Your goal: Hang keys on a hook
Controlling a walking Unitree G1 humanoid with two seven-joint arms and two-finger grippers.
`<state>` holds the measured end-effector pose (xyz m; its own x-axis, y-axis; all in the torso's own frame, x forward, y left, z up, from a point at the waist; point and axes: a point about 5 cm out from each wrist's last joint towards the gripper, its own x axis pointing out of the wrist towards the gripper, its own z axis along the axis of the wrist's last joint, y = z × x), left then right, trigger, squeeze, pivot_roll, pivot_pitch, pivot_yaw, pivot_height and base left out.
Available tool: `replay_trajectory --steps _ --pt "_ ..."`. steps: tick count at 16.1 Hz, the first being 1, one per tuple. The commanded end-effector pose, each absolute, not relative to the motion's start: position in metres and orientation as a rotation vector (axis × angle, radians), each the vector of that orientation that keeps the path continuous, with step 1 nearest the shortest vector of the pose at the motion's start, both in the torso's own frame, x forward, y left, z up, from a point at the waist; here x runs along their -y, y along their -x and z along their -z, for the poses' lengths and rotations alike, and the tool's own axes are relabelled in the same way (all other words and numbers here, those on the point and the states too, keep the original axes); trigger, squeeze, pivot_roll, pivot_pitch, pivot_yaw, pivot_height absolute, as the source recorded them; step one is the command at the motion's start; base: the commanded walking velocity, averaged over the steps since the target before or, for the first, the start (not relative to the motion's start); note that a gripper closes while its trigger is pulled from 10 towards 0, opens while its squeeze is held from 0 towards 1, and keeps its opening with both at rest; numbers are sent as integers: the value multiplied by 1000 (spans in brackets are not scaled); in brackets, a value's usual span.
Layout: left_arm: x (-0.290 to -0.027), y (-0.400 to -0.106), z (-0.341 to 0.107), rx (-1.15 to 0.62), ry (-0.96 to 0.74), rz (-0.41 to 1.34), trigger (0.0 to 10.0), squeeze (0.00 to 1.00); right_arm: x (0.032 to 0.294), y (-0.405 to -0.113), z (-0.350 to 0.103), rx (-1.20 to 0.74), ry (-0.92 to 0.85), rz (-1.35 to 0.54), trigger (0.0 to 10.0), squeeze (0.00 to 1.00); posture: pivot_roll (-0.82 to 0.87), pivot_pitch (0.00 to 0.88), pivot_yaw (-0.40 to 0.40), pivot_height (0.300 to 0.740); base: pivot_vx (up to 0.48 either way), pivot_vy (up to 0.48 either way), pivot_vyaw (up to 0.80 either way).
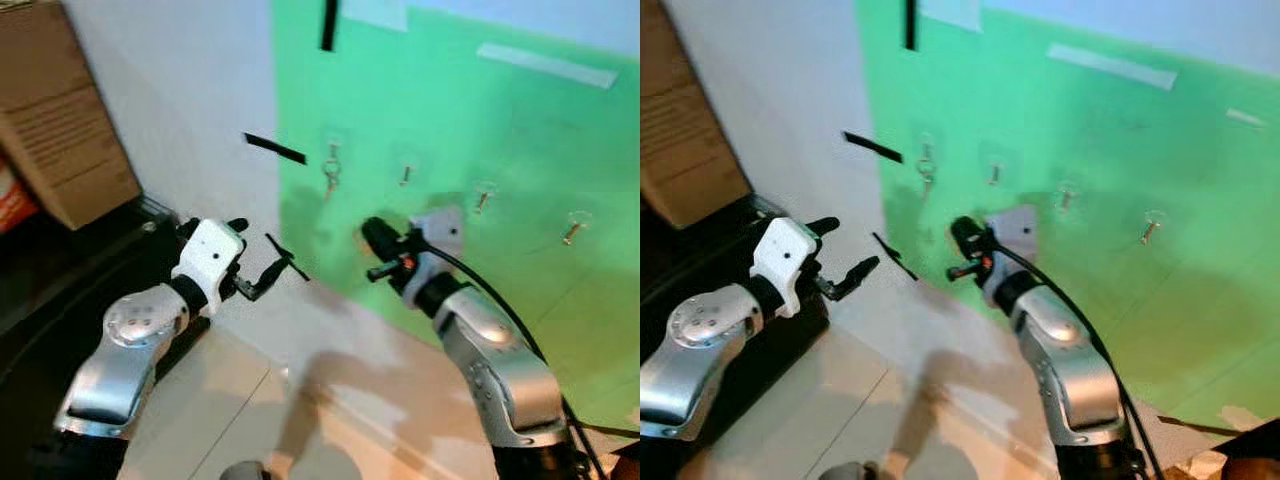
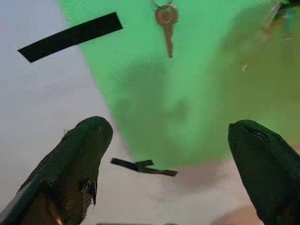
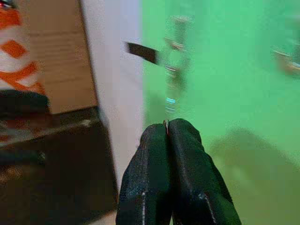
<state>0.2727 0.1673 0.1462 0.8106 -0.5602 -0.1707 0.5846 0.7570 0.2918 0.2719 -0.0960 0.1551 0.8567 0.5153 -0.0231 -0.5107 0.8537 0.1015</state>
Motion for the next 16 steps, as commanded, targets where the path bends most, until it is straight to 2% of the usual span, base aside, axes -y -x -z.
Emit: replay_trajectory --steps 1,5,9,16 --pt "-166 -270 -152 -61 -326 666 10000 0 96 -274 -163 -33 -104 -551 10000 0 61 0 -41 740 0 0 0" --pt "-158 -261 -159 -78 -257 824 10000 0 98 -279 -169 -44 -160 -510 10000 0 66 0 -51 740 0 0 0" --pt "-161 -264 -160 -80 -273 803 10000 0 103 -290 -176 -40 -298 -410 10000 0 70 0 -50 740 0 0 0" --pt "-162 -267 -161 -78 -294 790 10000 0 106 -296 -180 -30 -353 -338 10000 0 66 0 -37 740 0 0 0"
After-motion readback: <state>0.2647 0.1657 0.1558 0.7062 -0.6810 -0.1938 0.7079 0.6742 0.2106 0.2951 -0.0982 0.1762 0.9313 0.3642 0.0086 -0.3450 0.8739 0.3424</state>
